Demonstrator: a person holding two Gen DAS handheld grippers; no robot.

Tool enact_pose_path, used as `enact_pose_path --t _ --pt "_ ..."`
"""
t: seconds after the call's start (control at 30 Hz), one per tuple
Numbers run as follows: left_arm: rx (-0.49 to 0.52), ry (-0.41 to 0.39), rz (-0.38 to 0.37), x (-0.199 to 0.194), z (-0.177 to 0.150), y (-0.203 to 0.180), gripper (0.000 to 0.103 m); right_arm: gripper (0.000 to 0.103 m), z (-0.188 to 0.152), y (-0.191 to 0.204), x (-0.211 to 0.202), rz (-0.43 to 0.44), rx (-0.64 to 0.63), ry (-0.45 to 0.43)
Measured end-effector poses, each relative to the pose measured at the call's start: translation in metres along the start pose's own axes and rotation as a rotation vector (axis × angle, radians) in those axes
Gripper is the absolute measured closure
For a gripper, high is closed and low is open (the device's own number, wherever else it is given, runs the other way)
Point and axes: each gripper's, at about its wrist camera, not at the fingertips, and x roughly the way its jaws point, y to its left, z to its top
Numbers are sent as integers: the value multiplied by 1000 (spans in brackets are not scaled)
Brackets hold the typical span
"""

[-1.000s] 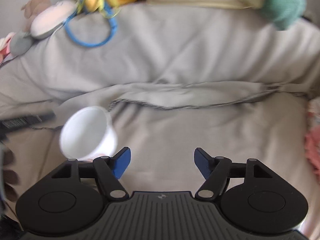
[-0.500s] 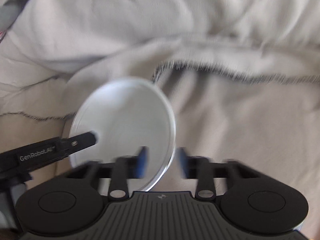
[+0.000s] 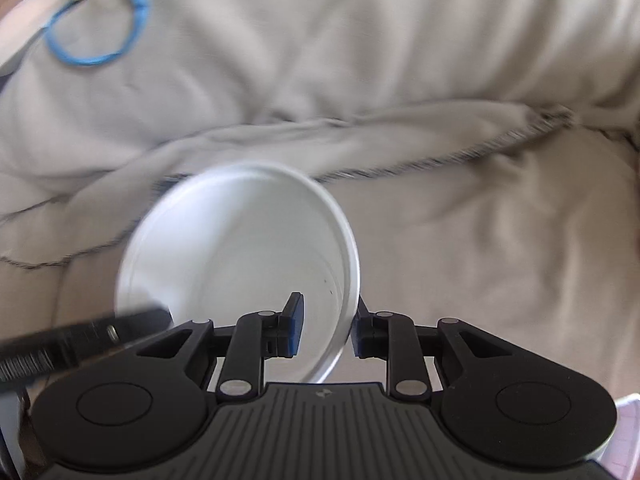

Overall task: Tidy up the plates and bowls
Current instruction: 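Grasp the white orange-printed bowl rim with both grippers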

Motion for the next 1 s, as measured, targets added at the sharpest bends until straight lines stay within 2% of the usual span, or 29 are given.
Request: enact_pose_path --t 0.1,0.27,0.5,0.57,0.7,1.0 --pt "7 57 43 25 -10 -5 76 79 -9 -22 7 -5 18 35" --pt "70 26 143 30 -17 -15 77 77 -17 -37 19 -5 60 60" --pt "82 36 129 31 -16 -16 76 74 -24 -44 31 63 115 135" --pt "79 38 112 31 -16 -17 75 73 -24 -42 32 73 114 124" --pt "90 20 144 28 -15 -18 73 73 -20 -36 28 93 101 88" --pt "91 22 156 31 -14 -16 73 72 -26 -32 39 57 89 117"
